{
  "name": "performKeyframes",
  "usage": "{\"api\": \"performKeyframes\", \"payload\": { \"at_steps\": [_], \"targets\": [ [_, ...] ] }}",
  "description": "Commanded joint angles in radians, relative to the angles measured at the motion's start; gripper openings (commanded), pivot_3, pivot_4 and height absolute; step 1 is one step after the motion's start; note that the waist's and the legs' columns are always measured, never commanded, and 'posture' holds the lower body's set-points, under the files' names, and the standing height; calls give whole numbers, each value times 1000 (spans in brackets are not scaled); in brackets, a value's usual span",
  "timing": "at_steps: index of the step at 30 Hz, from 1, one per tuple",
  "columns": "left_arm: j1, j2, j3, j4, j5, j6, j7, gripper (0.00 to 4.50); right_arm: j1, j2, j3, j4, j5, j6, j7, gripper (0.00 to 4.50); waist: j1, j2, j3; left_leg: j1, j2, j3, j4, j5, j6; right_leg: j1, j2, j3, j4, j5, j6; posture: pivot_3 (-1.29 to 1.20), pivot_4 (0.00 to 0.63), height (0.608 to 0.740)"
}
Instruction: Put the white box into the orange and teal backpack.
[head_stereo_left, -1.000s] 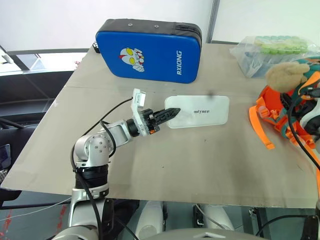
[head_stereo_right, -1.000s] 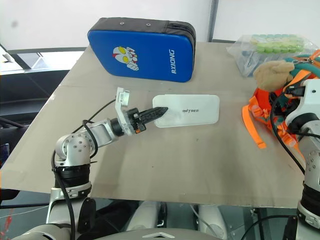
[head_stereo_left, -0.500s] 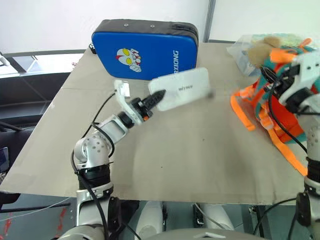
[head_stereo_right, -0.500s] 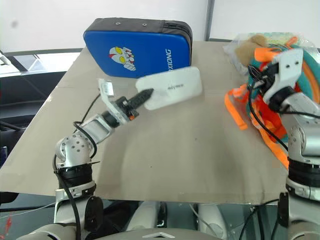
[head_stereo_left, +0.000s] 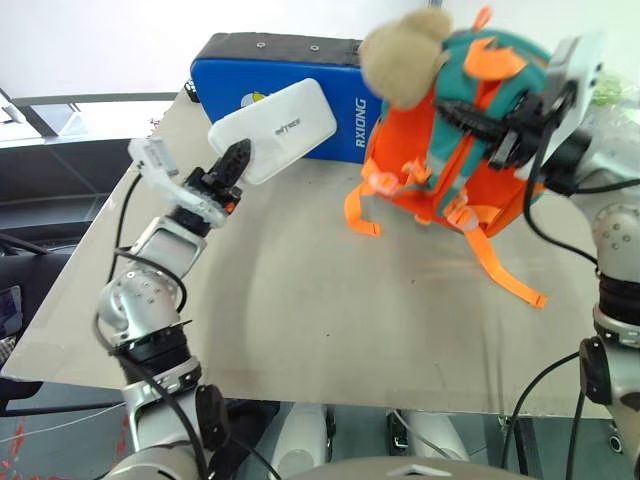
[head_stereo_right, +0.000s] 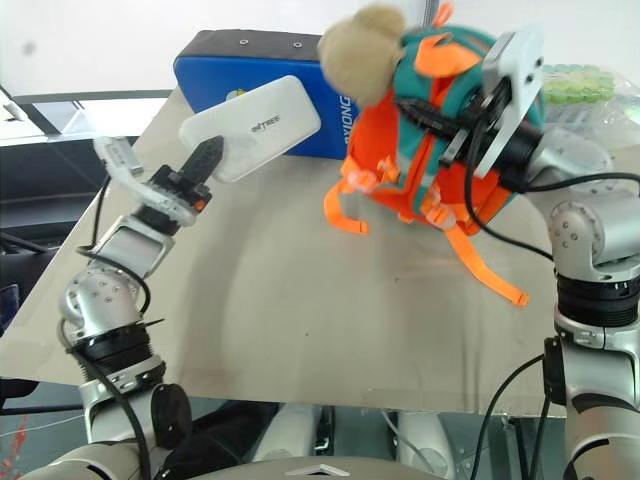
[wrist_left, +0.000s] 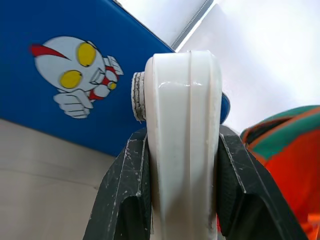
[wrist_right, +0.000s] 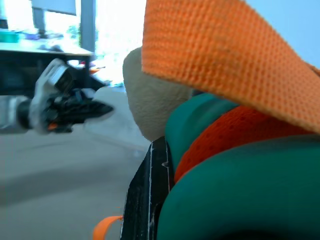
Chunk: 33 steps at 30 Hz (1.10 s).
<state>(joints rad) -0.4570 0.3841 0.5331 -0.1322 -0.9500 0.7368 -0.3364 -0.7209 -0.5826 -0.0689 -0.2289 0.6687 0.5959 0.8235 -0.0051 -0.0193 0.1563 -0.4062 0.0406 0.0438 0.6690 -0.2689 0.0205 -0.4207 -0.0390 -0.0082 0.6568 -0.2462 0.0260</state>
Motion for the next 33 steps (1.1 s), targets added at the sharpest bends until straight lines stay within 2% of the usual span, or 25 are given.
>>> {"api": "performKeyframes", "payload": {
  "at_steps": [1,6,10,19,24,31,33],
  "targets": [
    [51,79,40,-137,-50,-1,-32,1059,36,-53,9,-106,70,40,102,85,0,0,0,-1,0,-1,0,0,0,0,0,-1,0,0,0,0,150,740],
    [213,137,24,-235,30,-159,-241,1059,102,-121,40,-92,72,70,197,85,1,-1,0,-1,0,-2,0,0,0,0,0,-2,0,0,0,0,150,740],
    [294,196,91,-236,-117,-124,-391,1059,108,-146,37,-54,65,78,230,85,-5,-1,0,4,0,1,0,-2,4,2,0,-1,2,0,0,0,150,740],
    [239,287,-1,-209,-92,-138,-576,1059,150,-211,-17,-103,162,108,332,85,4,-2,1,8,0,0,0,-3,5,6,2,-2,2,0,0,0,150,740],
    [220,344,-106,-192,2,-189,-700,1059,175,-227,-36,-126,178,105,339,85,3,-2,1,8,0,0,0,-3,5,6,2,-2,0,0,0,0,150,740],
    [143,400,-179,-144,74,-244,-811,1059,233,-243,-42,-164,169,74,343,85,16,-2,1,8,0,0,0,-3,5,6,3,-2,2,0,0,0,150,740],
    [80,423,-239,-124,131,-277,-849,1059,258,-255,-34,-175,159,60,361,85,20,-2,1,8,0,1,0,-3,5,6,3,-2,1,0,0,0,150,740]
  ]
}}
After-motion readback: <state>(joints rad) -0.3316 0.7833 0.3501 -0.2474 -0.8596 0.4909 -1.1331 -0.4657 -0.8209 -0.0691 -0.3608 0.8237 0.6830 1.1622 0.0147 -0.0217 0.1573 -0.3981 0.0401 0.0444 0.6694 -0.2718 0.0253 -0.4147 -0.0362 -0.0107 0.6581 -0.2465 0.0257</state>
